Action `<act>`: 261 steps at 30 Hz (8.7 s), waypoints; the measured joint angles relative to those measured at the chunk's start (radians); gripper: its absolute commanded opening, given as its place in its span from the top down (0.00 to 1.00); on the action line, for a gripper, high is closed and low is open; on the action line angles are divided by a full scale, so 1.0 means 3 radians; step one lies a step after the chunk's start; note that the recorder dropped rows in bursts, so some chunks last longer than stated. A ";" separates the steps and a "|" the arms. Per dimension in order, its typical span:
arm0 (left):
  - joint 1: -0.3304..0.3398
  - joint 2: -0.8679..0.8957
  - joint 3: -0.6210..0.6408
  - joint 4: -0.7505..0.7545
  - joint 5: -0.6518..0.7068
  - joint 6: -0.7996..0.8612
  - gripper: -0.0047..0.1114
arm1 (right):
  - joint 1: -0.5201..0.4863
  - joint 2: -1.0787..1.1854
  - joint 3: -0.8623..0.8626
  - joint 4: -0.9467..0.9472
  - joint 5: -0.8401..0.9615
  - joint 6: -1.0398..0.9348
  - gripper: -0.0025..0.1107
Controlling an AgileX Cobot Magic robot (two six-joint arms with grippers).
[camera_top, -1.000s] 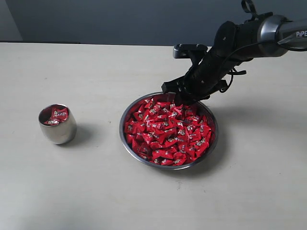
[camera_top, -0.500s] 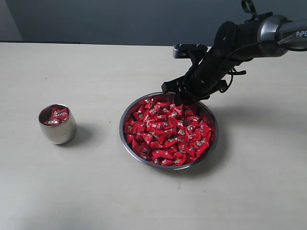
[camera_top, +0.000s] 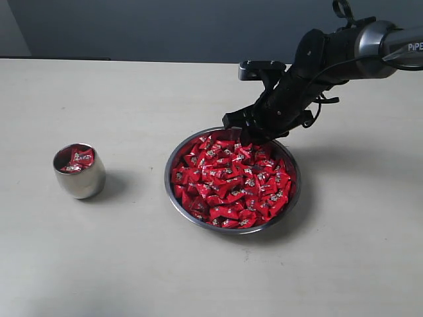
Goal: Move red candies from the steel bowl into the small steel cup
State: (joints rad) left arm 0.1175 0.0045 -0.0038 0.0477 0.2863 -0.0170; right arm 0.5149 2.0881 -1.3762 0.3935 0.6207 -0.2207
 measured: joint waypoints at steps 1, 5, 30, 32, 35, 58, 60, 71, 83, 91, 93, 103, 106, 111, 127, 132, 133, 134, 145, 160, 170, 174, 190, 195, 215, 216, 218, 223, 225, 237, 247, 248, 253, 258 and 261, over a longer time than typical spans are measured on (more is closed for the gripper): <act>0.0000 0.0000 0.0000 0.0000 0.0000 0.0000 0.96 | 0.0000 0.0000 0.0000 0.0000 -0.0007 0.0000 0.68; 0.0000 0.0000 0.0000 0.0000 0.0000 0.0000 0.96 | 0.0000 0.0013 0.0000 0.0019 -0.0036 0.0000 0.68; 0.0000 0.0000 0.0000 0.0000 0.0000 0.0000 0.96 | 0.0051 0.0114 0.0000 0.0171 -0.0151 -0.0020 0.68; 0.0000 0.0000 0.0000 0.0000 0.0000 0.0000 0.96 | 0.0051 0.0122 0.0000 0.0179 -0.0158 -0.0020 0.68; 0.0000 0.0000 0.0000 0.0000 0.0000 0.0000 0.96 | 0.0054 0.0161 0.0000 0.0216 -0.0165 -0.0020 0.68; 0.0000 0.0000 0.0000 0.0000 0.0000 0.0000 0.96 | 0.0054 0.0212 -0.0043 0.0261 -0.0231 -0.0027 0.68; 0.0000 0.0000 0.0000 0.0000 0.0000 0.0000 0.96 | 0.0054 0.0225 -0.0105 0.0261 -0.0194 -0.0027 0.68; 0.0000 0.0000 0.0000 0.0000 0.0000 0.0000 0.96 | 0.0059 0.0230 -0.0244 0.0266 -0.0075 -0.0027 0.68; 0.0000 0.0000 0.0000 0.0000 0.0000 0.0000 0.96 | 0.0059 0.0230 -0.0244 0.0205 -0.0033 -0.0027 0.99; 0.0000 0.0000 0.0000 0.0000 0.0000 0.0000 0.96 | 0.0059 0.0230 -0.0244 0.0178 0.0006 -0.0032 0.99; 0.0000 0.0000 0.0000 0.0000 0.0000 0.0000 0.96 | 0.0059 0.0230 -0.0244 0.0178 0.0045 -0.0032 0.99; 0.0000 0.0000 0.0000 0.0000 0.0000 0.0000 0.96 | 0.0059 0.0085 -0.0255 0.0139 0.0117 -0.0032 0.99; 0.0000 0.0000 0.0000 0.0000 0.0000 0.0000 0.96 | 0.0059 -0.0022 -0.0260 0.0115 0.0111 -0.0032 0.99; 0.0000 0.0000 0.0000 0.0000 0.0000 0.0000 0.96 | 0.0059 -0.0165 -0.0267 0.0113 0.0120 -0.0032 0.99; 0.0000 0.0000 0.0000 0.0000 0.0000 0.0000 0.96 | 0.0798 -0.0196 -0.0109 0.0248 -0.0579 -0.0450 0.99; 0.0000 0.0000 0.0000 0.0000 0.0000 0.0000 0.96 | 0.1028 -0.0182 -0.0097 0.1022 -0.0912 -0.1131 0.99; 0.0000 0.0000 0.0000 0.0000 0.0000 0.0000 0.96 | 0.1036 -0.0139 -0.0192 0.1307 -0.0815 -0.1378 0.99; 0.0000 0.0000 0.0000 0.0000 0.0000 0.0000 0.96 | 0.1036 -0.0087 -0.0289 0.1443 -0.0721 -0.1498 0.99; 0.0000 0.0000 0.0000 0.0000 0.0000 0.0000 0.96 | 0.1362 0.0765 -0.1744 0.1933 0.0162 -0.2047 0.99; 0.0000 0.0000 0.0000 0.0000 0.0000 0.0000 0.96 | 0.1401 0.0875 -0.1835 0.1757 0.0275 -0.1882 0.95; 0.0000 0.0000 0.0000 0.0000 0.0000 0.0000 0.96 | 0.1401 0.0875 -0.1835 0.1739 0.0252 -0.1882 0.53; 0.0000 0.0000 0.0000 0.0000 0.0000 0.0000 0.96 | 0.1401 0.0875 -0.1835 0.1734 0.0231 -0.1882 0.57; 0.0000 0.0000 0.0000 0.0000 0.0000 0.0000 0.96 | 0.1369 0.0584 -0.1835 0.1462 0.0146 -0.1866 0.83; 0.0000 0.0000 0.0000 0.0000 0.0000 0.0000 0.96 | 0.1303 0.0512 -0.1835 0.1416 0.0146 -0.1803 0.99; 0.0000 0.0000 0.0000 0.0000 0.0000 0.0000 0.96 | 0.0963 0.0159 -0.1156 0.0996 -0.0203 -0.1197 0.99; 0.0000 0.0000 0.0000 0.0000 0.0000 0.0000 0.96 | 0.0953 0.0085 -0.1033 0.1042 -0.0268 -0.1266 0.99; 0.0000 0.0000 0.0000 0.0000 0.0000 0.0000 0.96 | 0.0923 -0.0057 -0.0782 0.1148 -0.0379 -0.1401 0.99; 0.0000 0.0000 0.0000 0.0000 0.0000 0.0000 0.96 | 0.0709 -0.0329 -0.0147 0.1239 -0.0628 -0.1496 0.99; 0.0000 0.0000 0.0000 0.0000 0.0000 0.0000 0.96 | 0.0612 -0.0458 0.0156 0.1248 -0.0770 -0.1509 0.99; 0.0000 0.0000 0.0000 0.0000 0.0000 0.0000 0.96 | 0.0398 -0.1144 0.1288 0.1242 -0.1107 -0.1594 0.99; 0.0000 0.0000 0.0000 0.0000 0.0000 0.0000 0.96 | 0.0398 -0.1091 0.1366 0.1116 -0.1047 -0.1594 0.99; 0.0000 0.0000 0.0000 0.0000 0.0000 0.0000 0.96 | 0.0398 -0.1075 0.1366 0.1110 -0.1022 -0.1594 0.99; 0.0000 0.0000 0.0000 0.0000 0.0000 0.0000 0.96 | 0.0398 -0.1005 0.1366 0.1080 -0.0829 -0.1594 0.99; 0.0000 0.0000 0.0000 0.0000 0.0000 0.0000 0.96 | 0.0398 -0.0939 0.1366 0.1110 -0.0614 -0.1604 0.98; 0.0000 0.0000 0.0000 0.0000 0.0000 0.0000 0.96 | 0.0398 -0.0931 0.1304 0.1135 -0.0409 -0.1604 0.93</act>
State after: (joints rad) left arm 0.1175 0.0045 -0.0038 0.0477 0.2863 -0.0170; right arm 0.6343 1.8088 -0.9850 0.7341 0.4979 -0.7019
